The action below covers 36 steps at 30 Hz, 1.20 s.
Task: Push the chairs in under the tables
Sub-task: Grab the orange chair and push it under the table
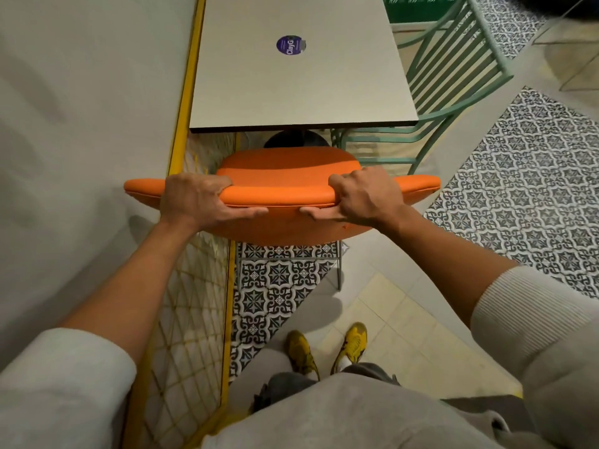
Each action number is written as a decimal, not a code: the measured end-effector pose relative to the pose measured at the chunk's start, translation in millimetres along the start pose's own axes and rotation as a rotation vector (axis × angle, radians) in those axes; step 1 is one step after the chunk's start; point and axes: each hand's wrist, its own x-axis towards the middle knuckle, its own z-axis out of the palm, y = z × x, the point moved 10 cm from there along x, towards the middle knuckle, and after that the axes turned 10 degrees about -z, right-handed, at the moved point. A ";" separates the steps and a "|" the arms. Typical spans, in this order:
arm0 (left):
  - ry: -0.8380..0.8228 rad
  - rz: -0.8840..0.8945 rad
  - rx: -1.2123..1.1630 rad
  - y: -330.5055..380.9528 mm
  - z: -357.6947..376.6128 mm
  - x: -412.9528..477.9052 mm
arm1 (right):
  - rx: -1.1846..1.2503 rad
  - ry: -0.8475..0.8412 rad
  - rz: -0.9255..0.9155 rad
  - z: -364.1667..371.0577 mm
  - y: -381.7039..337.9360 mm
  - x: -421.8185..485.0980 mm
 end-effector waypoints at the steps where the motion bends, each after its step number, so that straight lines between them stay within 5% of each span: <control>1: -0.003 -0.001 0.002 -0.2 0.1 1.6 | 0.005 -0.007 0.004 0.5 0.9 1.4; 36: -0.084 -0.041 -0.043 -9.7 4.1 -13.3 | 0.042 -0.052 0.001 10.7 -8.0 -3.2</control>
